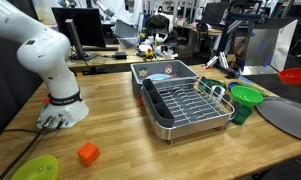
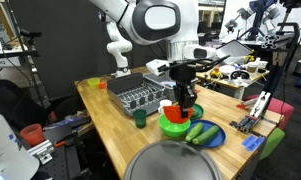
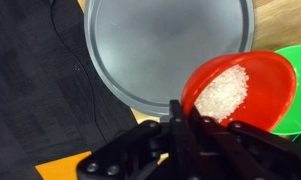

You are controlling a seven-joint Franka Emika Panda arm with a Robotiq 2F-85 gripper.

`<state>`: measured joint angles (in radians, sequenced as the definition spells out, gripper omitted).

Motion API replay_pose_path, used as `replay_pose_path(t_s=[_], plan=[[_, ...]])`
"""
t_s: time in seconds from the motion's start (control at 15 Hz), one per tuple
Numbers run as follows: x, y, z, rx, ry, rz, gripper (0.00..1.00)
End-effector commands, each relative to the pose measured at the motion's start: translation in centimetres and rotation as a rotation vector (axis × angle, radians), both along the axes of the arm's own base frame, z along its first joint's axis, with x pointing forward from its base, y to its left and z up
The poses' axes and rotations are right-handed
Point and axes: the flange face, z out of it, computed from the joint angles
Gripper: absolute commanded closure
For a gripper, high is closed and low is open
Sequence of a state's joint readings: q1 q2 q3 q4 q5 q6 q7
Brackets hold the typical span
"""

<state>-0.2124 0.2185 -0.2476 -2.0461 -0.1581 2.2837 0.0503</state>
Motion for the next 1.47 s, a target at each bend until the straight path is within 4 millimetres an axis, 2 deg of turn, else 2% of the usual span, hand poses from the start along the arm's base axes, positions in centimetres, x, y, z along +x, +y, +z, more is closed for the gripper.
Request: replay_pose_path(t_s=[0.0, 0.27, 0.87, 1.07, 1.4], plan=[[1.1, 0.7, 0.1, -0.025, 0.063, 0.032, 0.98], [3.7, 3.0, -0.2, -0.067, 0.13, 0.107, 0.98], [8.9, 6.5, -3.3, -0.191, 0.293, 0.198, 0.98], [10.1, 8.2, -4.2, -0.208, 0.338, 0.239, 0.98], [11.1, 10.4, -5.5, -0.222, 0.423, 0.301, 0.98]])
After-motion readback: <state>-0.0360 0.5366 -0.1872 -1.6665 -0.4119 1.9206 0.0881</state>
